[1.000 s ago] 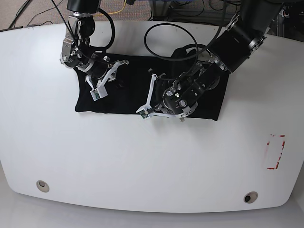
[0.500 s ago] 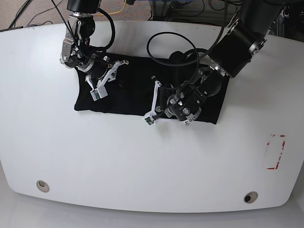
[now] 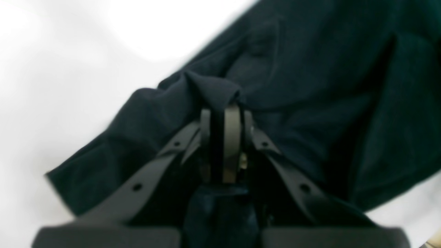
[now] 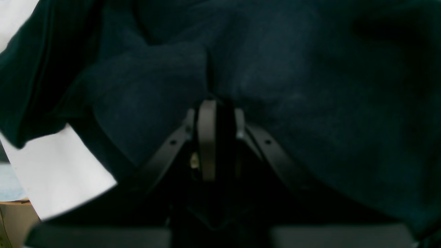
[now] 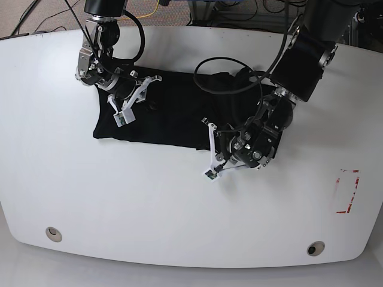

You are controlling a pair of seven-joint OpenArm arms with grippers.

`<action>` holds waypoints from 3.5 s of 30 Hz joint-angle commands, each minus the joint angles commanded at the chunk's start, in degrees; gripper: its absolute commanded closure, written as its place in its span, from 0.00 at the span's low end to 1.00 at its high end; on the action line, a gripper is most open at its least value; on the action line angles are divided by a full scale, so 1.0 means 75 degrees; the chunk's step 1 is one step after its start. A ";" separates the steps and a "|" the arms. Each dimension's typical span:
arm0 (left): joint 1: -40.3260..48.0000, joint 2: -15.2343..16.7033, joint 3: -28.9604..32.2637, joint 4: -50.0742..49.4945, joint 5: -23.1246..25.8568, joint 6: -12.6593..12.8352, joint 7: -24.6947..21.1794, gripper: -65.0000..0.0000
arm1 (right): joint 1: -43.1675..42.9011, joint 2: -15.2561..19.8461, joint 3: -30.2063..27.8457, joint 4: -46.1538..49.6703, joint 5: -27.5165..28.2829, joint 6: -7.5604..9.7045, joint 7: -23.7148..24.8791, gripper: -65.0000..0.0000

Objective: Layout the t-shirt on the table in an organized manner, then fold the t-shirt properly

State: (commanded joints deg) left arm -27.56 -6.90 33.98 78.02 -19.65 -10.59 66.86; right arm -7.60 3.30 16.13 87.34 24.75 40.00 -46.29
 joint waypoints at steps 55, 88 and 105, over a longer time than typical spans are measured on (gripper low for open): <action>0.0574 -0.1067 -0.2368 0.1500 -0.3388 -0.0445 0.0328 1.00 | 0.0211 0.0000 -0.0023 -0.0305 -0.0012 0.0000 0.0000 0.90; 0.0692 -0.0762 -0.1747 0.2462 -0.3411 -0.0445 0.0340 0.85 | 0.0305 0.0000 -0.0023 -0.0305 -0.0012 0.0000 0.0000 0.90; 0.0692 -0.0996 -0.1770 0.2403 -0.3352 -0.0445 0.0340 0.84 | 0.0305 0.0000 -0.0023 -0.0305 -0.0012 0.0000 0.0000 0.90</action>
State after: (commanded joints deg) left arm -22.37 -14.37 20.70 96.04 -44.79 -13.93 69.41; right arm -5.32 3.30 15.96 85.05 24.66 40.00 -46.29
